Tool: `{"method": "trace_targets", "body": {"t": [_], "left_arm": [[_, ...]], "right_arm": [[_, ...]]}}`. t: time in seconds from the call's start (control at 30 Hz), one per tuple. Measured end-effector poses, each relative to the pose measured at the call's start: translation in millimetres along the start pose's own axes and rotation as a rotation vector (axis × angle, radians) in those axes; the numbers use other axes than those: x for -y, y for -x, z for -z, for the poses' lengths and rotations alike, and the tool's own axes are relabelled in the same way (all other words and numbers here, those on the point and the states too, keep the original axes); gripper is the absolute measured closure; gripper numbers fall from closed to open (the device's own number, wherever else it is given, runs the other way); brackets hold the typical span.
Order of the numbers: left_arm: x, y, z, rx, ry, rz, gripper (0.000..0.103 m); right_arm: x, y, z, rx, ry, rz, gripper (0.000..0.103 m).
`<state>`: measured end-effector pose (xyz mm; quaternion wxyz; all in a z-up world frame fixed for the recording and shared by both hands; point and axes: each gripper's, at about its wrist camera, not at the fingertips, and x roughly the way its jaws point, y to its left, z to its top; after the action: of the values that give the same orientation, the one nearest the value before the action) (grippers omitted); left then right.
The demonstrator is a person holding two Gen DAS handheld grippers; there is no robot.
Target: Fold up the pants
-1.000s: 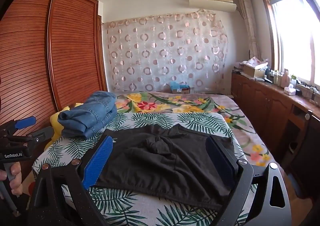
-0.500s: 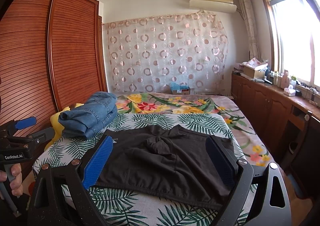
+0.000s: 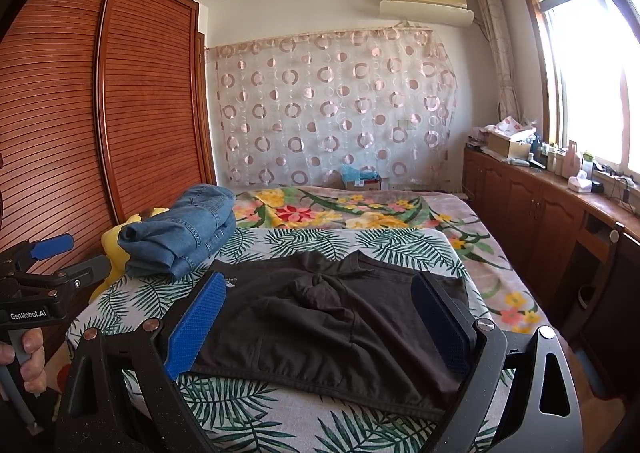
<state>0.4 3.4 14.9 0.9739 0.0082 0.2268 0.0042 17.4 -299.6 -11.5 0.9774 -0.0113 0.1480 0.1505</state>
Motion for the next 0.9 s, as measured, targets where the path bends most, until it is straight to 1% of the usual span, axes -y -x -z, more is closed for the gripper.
{"method": "trace_targets", "body": {"t": [0.03,0.07,0.9], "left_arm": [[-0.5,0.3,-1.3,0.000,0.000,0.000,0.000],[1.7,-1.8,5.0,0.001,-0.002,0.000,0.000],[-0.9,5.6,3.8,0.004,-0.003,-0.001,0.000]], "right_arm": [[0.1,0.1,0.0,0.000,0.000,0.000,0.008],[0.1,0.0,0.1,0.001,0.000,-0.001,0.008],[-0.6,0.7,0.1,0.004,0.001,0.000,0.008]]}}
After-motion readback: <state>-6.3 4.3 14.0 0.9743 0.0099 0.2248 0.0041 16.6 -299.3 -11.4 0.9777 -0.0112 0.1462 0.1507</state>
